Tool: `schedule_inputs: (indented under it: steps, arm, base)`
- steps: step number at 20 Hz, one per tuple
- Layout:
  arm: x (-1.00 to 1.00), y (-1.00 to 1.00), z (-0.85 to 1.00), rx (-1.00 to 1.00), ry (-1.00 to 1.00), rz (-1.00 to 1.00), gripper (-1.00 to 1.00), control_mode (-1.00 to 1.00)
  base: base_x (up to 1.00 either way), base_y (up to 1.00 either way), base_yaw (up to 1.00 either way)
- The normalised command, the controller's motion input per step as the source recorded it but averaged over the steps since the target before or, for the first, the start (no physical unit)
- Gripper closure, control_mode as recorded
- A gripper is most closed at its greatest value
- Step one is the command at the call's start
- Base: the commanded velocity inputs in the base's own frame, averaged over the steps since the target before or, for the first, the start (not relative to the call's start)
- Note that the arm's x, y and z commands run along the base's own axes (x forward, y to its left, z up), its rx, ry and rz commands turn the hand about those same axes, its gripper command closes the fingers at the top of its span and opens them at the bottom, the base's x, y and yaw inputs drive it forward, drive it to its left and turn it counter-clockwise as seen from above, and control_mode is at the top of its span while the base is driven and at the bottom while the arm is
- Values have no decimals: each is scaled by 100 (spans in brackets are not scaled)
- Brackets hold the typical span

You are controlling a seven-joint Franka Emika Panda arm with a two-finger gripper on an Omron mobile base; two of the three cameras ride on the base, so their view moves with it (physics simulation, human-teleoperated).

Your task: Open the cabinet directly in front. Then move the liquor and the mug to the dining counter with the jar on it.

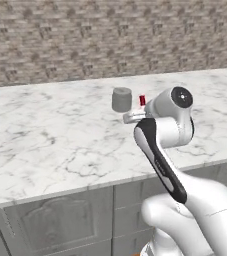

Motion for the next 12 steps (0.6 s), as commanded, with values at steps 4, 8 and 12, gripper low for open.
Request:
schedule_inputs:
  steps: [4,8,12]
  arm:
    - [54,4,-59,-1,-4,0,100,-100]
    - [79,0,-40,6,-7,0,100,-100]
    - [95,0,-31,4,-11,0,100,-100]
  base:
    - [0,0,0]
    - [0,0,0]
    - [0,0,0]
